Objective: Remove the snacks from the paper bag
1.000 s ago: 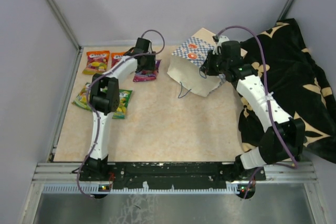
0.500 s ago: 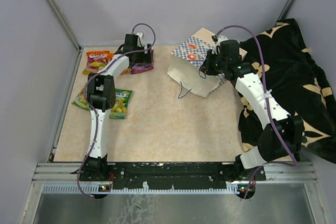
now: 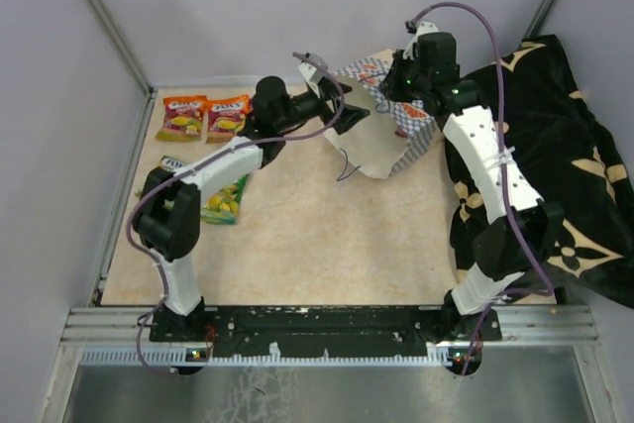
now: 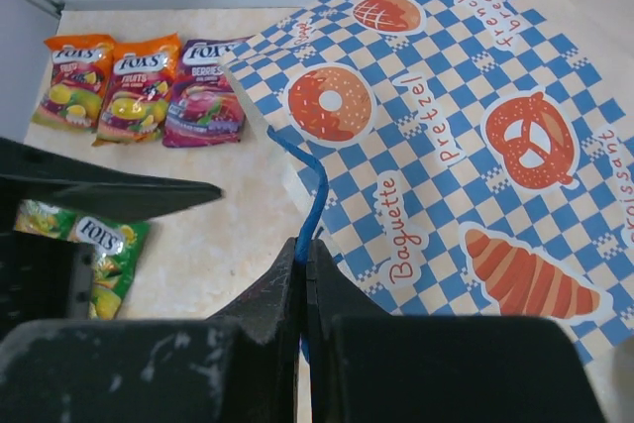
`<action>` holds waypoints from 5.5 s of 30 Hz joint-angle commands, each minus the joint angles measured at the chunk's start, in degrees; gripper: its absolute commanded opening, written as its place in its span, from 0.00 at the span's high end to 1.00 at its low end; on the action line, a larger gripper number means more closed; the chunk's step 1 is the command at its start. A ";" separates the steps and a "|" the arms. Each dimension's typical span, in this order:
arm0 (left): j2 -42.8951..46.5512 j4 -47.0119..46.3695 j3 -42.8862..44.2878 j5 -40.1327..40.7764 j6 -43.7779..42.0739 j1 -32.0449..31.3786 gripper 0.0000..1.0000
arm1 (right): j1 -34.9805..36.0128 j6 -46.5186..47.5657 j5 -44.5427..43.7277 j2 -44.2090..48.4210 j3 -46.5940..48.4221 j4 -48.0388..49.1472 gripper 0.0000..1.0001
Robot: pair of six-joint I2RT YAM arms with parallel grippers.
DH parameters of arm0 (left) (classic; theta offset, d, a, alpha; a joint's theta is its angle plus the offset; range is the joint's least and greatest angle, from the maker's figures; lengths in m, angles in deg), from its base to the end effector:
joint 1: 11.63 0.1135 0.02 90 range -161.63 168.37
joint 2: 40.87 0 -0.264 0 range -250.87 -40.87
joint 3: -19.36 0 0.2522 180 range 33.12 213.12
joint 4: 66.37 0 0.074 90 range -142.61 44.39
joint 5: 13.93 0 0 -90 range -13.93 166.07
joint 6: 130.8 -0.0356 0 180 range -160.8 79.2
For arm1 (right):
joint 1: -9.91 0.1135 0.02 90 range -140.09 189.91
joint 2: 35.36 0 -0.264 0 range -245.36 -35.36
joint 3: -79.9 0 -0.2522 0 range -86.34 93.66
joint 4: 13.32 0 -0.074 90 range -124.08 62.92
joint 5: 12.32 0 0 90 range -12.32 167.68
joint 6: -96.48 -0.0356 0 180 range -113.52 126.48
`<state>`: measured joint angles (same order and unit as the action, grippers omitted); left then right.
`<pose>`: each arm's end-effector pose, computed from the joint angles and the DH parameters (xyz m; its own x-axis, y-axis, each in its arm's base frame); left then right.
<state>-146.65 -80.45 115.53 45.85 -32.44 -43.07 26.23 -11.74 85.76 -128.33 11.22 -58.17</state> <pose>0.3702 -0.2473 0.3336 -0.0620 -0.1094 -0.9921 0.8792 0.4645 -0.1061 0.3545 0.1090 0.4078 -0.5315 0.1669 -0.8305 -0.2450 0.9082 0.3394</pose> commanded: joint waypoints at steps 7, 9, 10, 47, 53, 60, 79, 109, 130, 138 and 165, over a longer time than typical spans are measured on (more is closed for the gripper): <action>-32.68 -32.28 12.40 2.57 19.50 -3.77 0.00 | -0.50 -7.87 -5.85 8.41 -3.17 -4.62 1.00; -36.94 -30.89 16.98 6.68 20.55 -4.65 0.00 | -0.50 -10.12 -4.46 11.96 -7.93 -3.73 1.00; -38.61 -29.70 19.41 8.93 20.92 -5.03 0.00 | -0.54 -11.19 -3.70 13.73 -10.36 -2.99 1.00; -30.74 -35.78 7.31 13.43 13.63 -9.25 1.00 | 0.64 -15.21 -1.45 27.14 -29.52 0.22 1.00; -14.19 -40.62 -9.84 9.48 9.73 -9.14 1.00 | -0.59 -16.15 -3.12 25.37 -27.50 3.88 1.00; 9.51 -32.15 -28.17 -1.63 6.92 -6.99 1.00 | -3.73 -17.53 -7.27 23.85 -26.84 9.82 1.00; 51.12 -3.19 -57.47 -0.96 18.70 6.33 1.00 | -6.31 -16.11 -4.75 13.87 -24.48 17.56 1.00; 10.69 22.48 -28.73 51.26 -0.46 -3.45 0.01 | -7.13 -12.07 0.00 14.50 -29.70 18.47 1.00; -7.66 7.40 -24.72 66.27 12.52 -15.64 0.05 | -7.09 -8.51 -2.25 20.69 -40.17 13.89 1.00; -13.40 6.27 -16.67 54.33 9.00 -7.50 0.06 | -7.26 -9.28 -4.79 22.47 -36.84 12.24 1.00; -28.22 27.55 15.02 35.81 12.36 -1.93 0.04 | -22.52 -17.17 -4.64 26.25 -22.15 9.13 1.00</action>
<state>-171.26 -58.70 125.56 83.93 -22.43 -46.06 4.70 -27.04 80.75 -104.17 -15.58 -51.18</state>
